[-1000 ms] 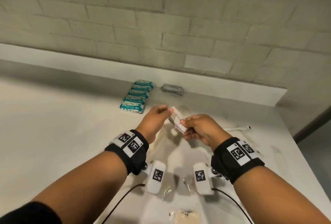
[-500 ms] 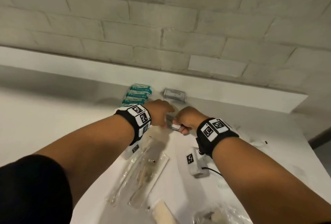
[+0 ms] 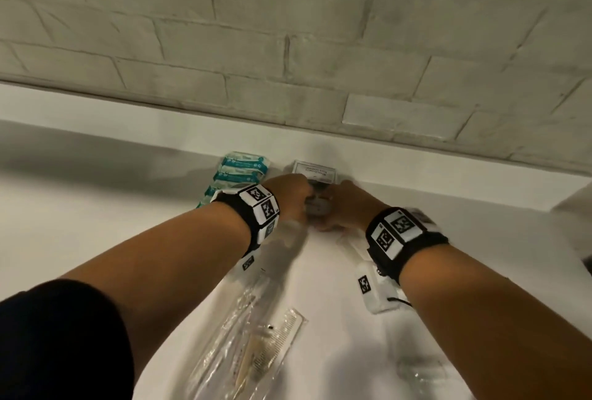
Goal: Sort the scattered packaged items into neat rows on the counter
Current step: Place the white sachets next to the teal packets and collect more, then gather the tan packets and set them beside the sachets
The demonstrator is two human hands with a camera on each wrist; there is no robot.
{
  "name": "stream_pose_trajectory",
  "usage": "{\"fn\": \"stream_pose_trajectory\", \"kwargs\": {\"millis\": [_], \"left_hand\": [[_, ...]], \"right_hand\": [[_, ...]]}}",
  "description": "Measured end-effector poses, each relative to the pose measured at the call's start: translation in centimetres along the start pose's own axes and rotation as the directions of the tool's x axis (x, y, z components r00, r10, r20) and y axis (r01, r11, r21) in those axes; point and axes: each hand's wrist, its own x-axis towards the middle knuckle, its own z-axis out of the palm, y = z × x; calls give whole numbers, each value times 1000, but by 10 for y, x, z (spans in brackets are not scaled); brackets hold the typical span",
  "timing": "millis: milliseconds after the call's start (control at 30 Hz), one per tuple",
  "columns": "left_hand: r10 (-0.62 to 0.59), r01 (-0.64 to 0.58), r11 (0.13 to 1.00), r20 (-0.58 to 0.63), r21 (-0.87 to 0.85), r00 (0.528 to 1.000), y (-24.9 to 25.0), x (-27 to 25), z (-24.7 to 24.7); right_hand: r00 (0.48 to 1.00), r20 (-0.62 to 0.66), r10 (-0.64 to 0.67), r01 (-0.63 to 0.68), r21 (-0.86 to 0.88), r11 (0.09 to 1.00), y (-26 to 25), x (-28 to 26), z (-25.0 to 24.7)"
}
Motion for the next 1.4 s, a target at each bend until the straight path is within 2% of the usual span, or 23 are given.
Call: {"fn": "stream_pose_trajectory", "kwargs": {"millis": [167,367,467,533,600,700,767,833,933,1000,1067,1133,1233,1300,1400], "left_hand": [[-10,10,1000,-3,-9,1000,-3,4,-1],[-30,30,999,5,-17,1000,-5,10,1],[-49,49,998,-11,-38,999,-7,5,6],[-78,75,995,-43,-65,996,-8,-5,9],[-111,101,992,-131,-78,985,-7,-18,4],[-144,117,985,-239,-123,960,-1,-50,-4],[-133,127,991,-177,-42,975,7,-78,-8],[-121,125,987,-40,98,992,20,-113,-8],[-166,116,955,169,272,972,37,-159,8],[-232,150,937,238,317,943,46,-183,26],[-285,219,936,228,276,931,57,-197,41],[-314,274,937,174,218,933,68,-206,49],[-332,303,934,148,186,932,83,-215,53],[-348,327,932,131,158,928,90,-218,57],[-405,404,914,117,31,907,93,-216,65]], "right_hand": [[999,-46,-8,4,-86,996,2,3,5],[996,-84,-5,2,-40,999,3,2,8],[995,-96,13,-8,54,998,6,-3,11],[990,-110,84,-66,154,986,11,-12,11],[984,-100,148,-121,239,964,16,-26,5],[986,-80,144,-119,261,958,24,-59,-6],[981,-137,141,-113,192,975,31,-82,-12],[984,-141,109,-96,95,991,33,-114,-11],[1000,6,17,-18,142,990,23,-176,2],[987,159,-10,14,-23,1000,12,-216,15],[963,271,11,29,-146,989,3,-244,33],[950,312,19,52,-219,974,-1,-260,50],[973,232,17,51,-283,958,-3,-271,65],[987,161,-8,50,-257,965,-3,-276,69],[977,195,-88,140,-273,952,-11,-284,80]]}}
